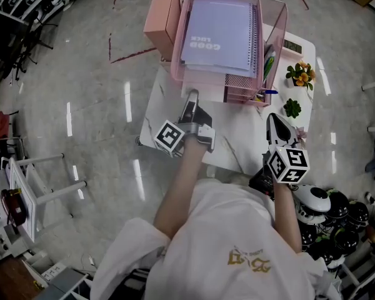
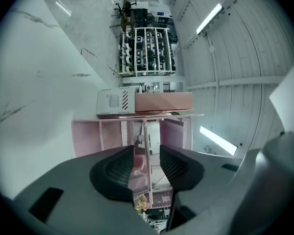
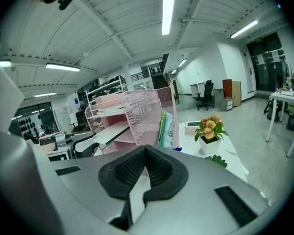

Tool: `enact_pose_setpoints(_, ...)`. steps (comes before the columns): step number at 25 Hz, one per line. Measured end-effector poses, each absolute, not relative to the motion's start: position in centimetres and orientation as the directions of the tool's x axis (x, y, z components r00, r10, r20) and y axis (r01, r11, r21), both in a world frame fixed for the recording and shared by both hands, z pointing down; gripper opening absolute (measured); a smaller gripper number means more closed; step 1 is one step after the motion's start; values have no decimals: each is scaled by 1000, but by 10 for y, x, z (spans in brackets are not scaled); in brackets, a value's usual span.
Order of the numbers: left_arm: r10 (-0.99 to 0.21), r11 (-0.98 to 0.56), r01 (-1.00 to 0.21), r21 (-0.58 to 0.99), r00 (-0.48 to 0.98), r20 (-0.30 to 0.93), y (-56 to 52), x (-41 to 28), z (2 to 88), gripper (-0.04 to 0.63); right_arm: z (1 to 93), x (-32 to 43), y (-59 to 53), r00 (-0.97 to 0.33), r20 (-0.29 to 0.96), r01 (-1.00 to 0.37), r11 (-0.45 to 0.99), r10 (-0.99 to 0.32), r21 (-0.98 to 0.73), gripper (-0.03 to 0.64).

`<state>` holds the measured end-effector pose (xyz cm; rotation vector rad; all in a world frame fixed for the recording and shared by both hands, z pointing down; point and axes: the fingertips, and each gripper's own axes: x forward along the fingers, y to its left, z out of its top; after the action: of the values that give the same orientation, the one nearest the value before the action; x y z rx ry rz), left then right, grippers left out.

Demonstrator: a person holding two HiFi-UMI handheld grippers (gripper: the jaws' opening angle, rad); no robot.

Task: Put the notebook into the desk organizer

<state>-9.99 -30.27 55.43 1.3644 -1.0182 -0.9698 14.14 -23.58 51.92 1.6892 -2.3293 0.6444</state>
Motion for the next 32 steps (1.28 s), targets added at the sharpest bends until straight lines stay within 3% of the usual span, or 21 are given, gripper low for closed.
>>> enact_pose_setpoints(6, -949, -62, -43, 997, 311, -45, -292, -99, 541, 204, 508, 138, -226, -334, 376, -938, 263, -864, -226, 9)
enact_pose_setpoints(13, -935, -36, -161, 986, 354, 23, -266, -100, 548, 212, 497, 132, -211, -342, 344, -934, 278, -874, -224, 9)
enact_pose_setpoints(21, -921, -125, -387, 914, 388, 39, -234, -110, 519, 144, 481, 114, -194, -375, 304, -922, 319, -876, -220, 9)
enact_pose_setpoints(27, -927, -216, -592, 776, 375, 28, -212, -119, 484, 15, 469, 106, -180, -390, 277, -916, 339, -878, -216, 9)
enact_pose_setpoints(32, -878, -339, -748, 570, 469, 93, -199, -101, 464, 15, 460, 103, -175, -395, 250, -913, 348, -884, -211, 9)
